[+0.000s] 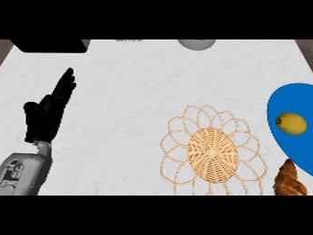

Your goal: Pick the lemon from the placemat and place it in the plate

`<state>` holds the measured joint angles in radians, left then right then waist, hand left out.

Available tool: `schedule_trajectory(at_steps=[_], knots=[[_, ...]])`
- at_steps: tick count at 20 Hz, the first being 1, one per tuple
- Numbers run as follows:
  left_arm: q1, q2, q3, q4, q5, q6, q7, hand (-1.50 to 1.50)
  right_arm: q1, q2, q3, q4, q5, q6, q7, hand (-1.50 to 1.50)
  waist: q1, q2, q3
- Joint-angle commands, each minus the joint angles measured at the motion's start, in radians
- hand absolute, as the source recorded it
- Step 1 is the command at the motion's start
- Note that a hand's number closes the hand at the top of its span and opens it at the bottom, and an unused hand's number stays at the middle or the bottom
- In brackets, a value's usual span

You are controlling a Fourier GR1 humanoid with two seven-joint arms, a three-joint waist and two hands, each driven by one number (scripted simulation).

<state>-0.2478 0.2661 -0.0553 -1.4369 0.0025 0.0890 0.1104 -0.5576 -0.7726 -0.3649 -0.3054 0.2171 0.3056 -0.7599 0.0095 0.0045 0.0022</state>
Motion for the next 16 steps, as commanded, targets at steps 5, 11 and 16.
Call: schedule_trajectory(at_steps=[5, 11, 16], knots=[[-0.008, -0.003, 0.011, 0.024, -0.001, -0.018, -0.025, 0.0, 0.06, -0.203, -0.142, 0.144, -0.117, 0.166, -0.018, -1.5, 0.011, 0.009, 0.004], [-0.01, -0.025, -0.005, 0.019, -0.01, -0.01, -0.003, 0.0, 0.149, -0.26, -0.165, 0.157, -0.139, 0.255, -0.08, -1.5, 0.007, 0.009, 0.007], [-0.033, -0.001, 0.018, 0.015, 0.007, -0.032, 0.003, 0.0, 0.165, -0.3, -0.154, 0.136, -0.127, 0.263, -0.06, -1.5, 0.016, 0.013, 0.01]])
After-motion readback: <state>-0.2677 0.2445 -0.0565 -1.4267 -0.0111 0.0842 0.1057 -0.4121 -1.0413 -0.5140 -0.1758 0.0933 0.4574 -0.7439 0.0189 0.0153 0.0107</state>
